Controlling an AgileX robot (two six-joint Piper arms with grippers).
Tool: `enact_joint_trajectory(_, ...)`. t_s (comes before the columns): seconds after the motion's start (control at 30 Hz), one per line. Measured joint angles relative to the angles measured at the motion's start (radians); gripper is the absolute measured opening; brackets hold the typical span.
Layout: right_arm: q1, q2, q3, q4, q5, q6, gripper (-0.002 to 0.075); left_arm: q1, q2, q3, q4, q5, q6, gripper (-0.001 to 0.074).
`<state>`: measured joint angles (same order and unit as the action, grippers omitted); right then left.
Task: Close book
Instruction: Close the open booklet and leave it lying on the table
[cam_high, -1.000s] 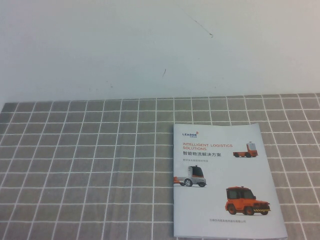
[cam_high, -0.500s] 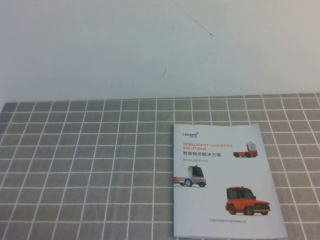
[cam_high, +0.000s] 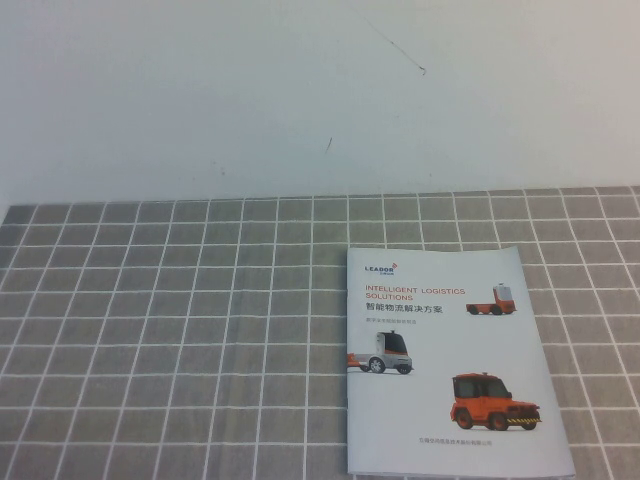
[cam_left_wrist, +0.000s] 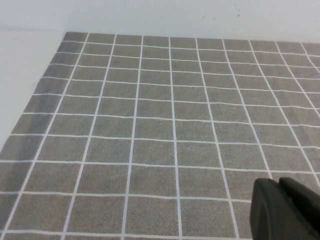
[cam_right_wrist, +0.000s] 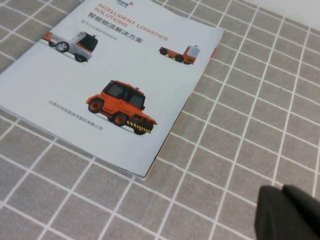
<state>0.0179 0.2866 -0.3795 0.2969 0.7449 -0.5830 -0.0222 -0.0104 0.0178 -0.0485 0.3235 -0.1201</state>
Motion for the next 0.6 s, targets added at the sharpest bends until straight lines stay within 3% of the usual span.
enact_joint_trajectory(0.33,0.000,-0.007,0.003,-0.017,-0.014,-0.002,-0.0004,0.000,0.000,0.000,0.002,0.002,0.000,-0.0003)
enact_joint_trajectory(0.6,0.000,-0.117,0.169,-0.123,-0.279,-0.004,-0.0004,0.000,-0.002,-0.002,0.004,0.002,0.000,-0.0004)
